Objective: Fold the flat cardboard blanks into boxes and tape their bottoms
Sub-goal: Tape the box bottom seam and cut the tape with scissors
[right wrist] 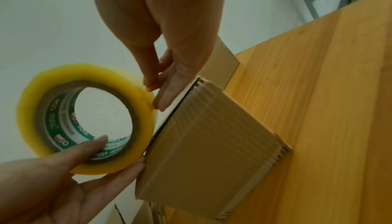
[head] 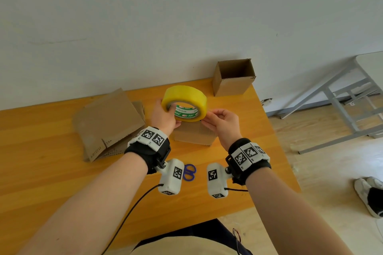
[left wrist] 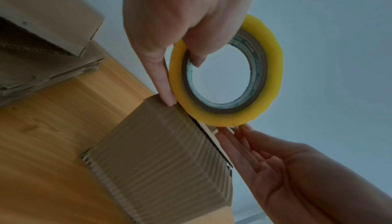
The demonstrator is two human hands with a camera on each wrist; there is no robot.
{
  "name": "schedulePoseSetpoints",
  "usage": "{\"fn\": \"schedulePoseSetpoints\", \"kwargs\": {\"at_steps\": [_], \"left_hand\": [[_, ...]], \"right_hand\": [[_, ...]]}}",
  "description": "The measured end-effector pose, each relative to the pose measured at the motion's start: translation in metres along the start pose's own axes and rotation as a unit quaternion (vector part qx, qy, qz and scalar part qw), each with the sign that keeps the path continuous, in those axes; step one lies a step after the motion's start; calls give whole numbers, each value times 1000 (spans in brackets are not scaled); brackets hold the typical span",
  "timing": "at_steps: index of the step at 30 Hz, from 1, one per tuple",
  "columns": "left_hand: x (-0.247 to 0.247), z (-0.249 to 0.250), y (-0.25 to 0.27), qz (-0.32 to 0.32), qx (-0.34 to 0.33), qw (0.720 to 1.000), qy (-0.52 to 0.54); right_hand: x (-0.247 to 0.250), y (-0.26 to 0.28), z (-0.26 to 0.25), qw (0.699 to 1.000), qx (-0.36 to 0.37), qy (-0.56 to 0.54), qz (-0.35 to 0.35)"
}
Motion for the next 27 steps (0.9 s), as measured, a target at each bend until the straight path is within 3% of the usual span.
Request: {"fn": "schedulePoseSetpoints", "kwargs": {"at_steps": [6, 10, 27], "left_hand": [[-1, 5, -2, 11, -6, 1000, -22], [-6, 2, -5, 16, 23, 1000, 10], [-21, -14, 1, -19, 23, 998, 64]], "right_hand": [[20, -7, -9, 999, -36, 27, -14], [23, -7, -4, 994, -93, -51, -14], [25, -7, 8, 987, -104, -115, -43]]}}
Point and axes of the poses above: each hand's wrist, its own y-axis away from the middle knuckle, its own x-axis out of the back of the hand, z = x × y, the point moved 2 cm from there along -y, towards the middle knuckle, and after that the axes turned 5 degrees about y, right-handed, at the moved point
